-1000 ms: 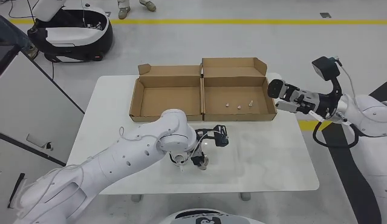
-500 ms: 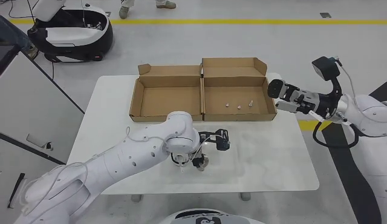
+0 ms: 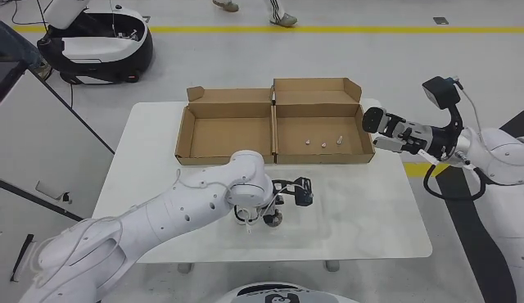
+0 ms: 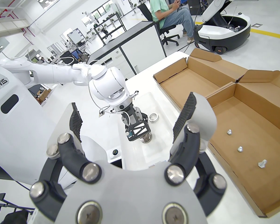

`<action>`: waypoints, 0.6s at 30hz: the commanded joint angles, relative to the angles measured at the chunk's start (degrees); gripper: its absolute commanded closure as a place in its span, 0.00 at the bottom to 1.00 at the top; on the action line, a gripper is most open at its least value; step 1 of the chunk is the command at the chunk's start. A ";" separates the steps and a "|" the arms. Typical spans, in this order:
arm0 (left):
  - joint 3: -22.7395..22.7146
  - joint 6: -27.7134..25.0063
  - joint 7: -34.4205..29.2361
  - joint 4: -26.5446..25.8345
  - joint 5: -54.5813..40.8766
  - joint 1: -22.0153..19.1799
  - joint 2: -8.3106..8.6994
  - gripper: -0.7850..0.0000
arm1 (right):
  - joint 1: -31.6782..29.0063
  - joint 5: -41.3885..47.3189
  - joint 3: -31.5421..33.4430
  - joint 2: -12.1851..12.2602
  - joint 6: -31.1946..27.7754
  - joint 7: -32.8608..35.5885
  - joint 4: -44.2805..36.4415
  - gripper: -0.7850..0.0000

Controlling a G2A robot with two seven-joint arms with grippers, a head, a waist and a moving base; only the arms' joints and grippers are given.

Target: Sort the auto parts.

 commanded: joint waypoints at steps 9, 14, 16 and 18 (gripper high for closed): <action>1.96 -0.23 0.23 0.73 -0.86 -0.73 -0.36 0.55 | 0.00 0.00 0.00 0.00 0.00 0.00 0.00 0.00; 2.24 -0.17 0.17 1.11 -0.95 -0.79 -0.40 0.54 | 0.00 0.00 0.00 0.00 0.00 0.00 0.00 0.00; 2.45 0.18 -0.18 1.30 -0.68 -0.81 -0.44 0.53 | 0.00 0.00 0.00 0.00 0.00 0.00 0.00 0.00; 2.74 0.65 -0.64 1.25 -0.41 -0.90 -0.57 0.53 | 0.00 0.00 0.00 0.00 0.00 0.00 0.00 0.00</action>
